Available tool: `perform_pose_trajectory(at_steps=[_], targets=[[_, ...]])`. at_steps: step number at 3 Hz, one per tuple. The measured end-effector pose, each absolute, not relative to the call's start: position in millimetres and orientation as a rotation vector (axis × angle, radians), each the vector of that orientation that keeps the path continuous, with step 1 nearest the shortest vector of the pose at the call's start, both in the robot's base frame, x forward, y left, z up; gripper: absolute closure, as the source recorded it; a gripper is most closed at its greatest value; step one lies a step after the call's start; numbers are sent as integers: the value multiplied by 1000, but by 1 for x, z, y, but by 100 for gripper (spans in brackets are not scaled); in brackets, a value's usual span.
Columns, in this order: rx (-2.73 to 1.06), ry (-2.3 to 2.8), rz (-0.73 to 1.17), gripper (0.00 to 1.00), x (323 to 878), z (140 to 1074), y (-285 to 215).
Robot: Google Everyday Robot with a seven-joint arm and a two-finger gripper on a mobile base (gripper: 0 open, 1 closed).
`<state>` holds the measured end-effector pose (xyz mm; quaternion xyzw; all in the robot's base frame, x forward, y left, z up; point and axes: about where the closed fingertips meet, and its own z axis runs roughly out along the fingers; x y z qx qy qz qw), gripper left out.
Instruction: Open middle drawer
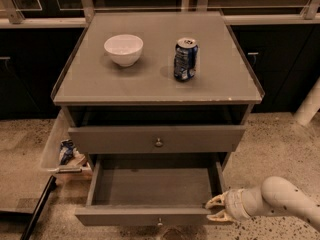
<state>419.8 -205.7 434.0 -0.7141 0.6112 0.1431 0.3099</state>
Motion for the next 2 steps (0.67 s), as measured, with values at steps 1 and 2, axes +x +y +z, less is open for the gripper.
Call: perform_pose_trajectory(at_steps=[1, 2], targets=[[-1886, 1615, 378, 16, 420, 434, -206], [-1886, 1614, 378, 0, 420, 434, -206]])
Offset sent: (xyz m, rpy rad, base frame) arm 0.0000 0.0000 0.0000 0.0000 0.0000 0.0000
